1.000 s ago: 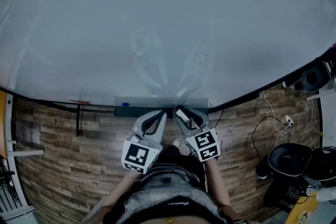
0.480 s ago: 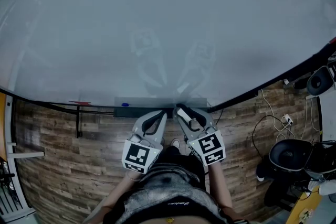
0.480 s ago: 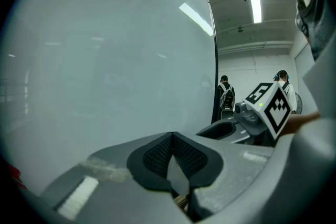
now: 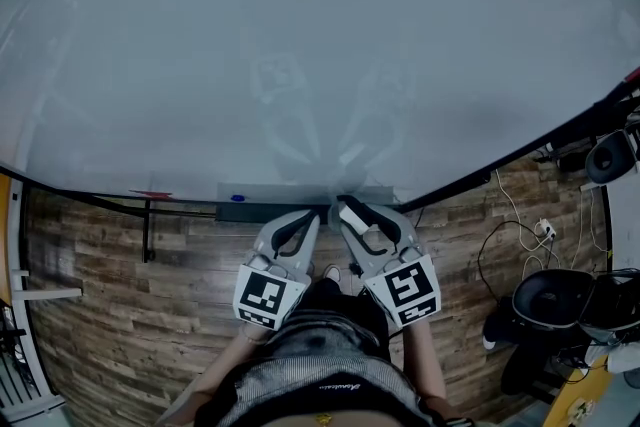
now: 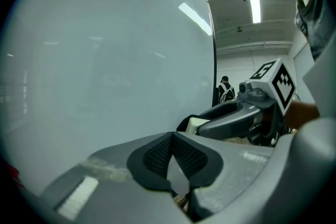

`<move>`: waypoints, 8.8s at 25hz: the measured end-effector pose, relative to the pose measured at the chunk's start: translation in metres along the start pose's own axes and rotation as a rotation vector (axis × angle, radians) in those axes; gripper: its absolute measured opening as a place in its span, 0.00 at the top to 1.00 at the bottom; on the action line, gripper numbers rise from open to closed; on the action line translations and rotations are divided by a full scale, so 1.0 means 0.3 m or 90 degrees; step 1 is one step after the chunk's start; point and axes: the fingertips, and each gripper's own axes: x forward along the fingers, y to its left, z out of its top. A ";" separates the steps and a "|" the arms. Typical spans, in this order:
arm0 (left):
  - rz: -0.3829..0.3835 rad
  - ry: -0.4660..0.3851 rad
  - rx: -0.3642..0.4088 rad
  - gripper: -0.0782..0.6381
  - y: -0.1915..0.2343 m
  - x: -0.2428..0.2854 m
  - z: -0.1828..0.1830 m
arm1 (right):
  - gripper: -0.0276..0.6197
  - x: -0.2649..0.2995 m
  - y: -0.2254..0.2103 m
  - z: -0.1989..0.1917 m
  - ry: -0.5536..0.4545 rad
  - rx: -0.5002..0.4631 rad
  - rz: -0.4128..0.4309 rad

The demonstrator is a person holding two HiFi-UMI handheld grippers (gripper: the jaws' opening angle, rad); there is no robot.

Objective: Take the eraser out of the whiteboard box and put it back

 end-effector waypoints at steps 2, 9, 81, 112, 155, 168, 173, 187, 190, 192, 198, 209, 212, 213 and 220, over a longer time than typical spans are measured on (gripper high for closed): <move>-0.001 0.001 0.000 0.89 -0.002 -0.002 -0.002 | 0.70 -0.013 0.004 0.023 -0.003 -0.006 0.001; -0.001 0.001 0.002 0.89 -0.005 -0.002 0.002 | 0.70 -0.056 -0.001 0.098 -0.005 0.001 -0.002; 0.014 0.011 -0.006 0.89 0.001 -0.001 -0.025 | 0.70 0.000 -0.015 -0.010 0.029 0.022 0.035; 0.020 0.024 -0.017 0.89 0.017 0.001 -0.043 | 0.70 0.167 -0.034 -0.289 0.102 0.070 0.054; 0.010 0.026 -0.014 0.89 -0.005 -0.004 -0.052 | 0.70 0.180 -0.027 -0.300 0.083 0.079 0.043; 0.009 0.023 -0.014 0.89 -0.002 -0.005 -0.054 | 0.69 0.181 -0.022 -0.304 0.078 0.079 0.039; 0.006 0.025 -0.013 0.89 -0.005 -0.006 -0.058 | 0.68 0.175 -0.017 -0.306 0.072 0.086 0.039; -0.014 0.029 -0.007 0.89 -0.037 -0.006 -0.058 | 0.60 0.125 -0.006 -0.283 0.051 0.100 0.036; -0.019 0.029 -0.006 0.89 -0.045 -0.006 -0.057 | 0.60 0.114 -0.009 -0.277 0.049 0.098 0.030; -0.021 0.029 -0.007 0.89 -0.047 -0.003 -0.058 | 0.60 0.110 -0.013 -0.273 0.047 0.097 0.025; -0.023 0.030 -0.008 0.89 -0.047 -0.005 -0.065 | 0.60 0.099 -0.013 -0.273 0.046 0.096 0.017; -0.033 0.032 -0.009 0.89 -0.057 0.005 -0.068 | 0.63 0.077 -0.010 -0.266 0.049 0.084 0.013; -0.036 0.033 -0.007 0.89 -0.061 0.009 -0.068 | 0.63 0.071 -0.011 -0.269 0.051 0.084 0.011; -0.037 0.034 -0.007 0.89 -0.062 0.009 -0.069 | 0.63 0.068 -0.009 -0.269 0.052 0.083 0.011; -0.045 0.043 -0.008 0.89 -0.068 0.012 -0.089 | 0.72 0.061 0.007 -0.259 0.052 0.061 0.011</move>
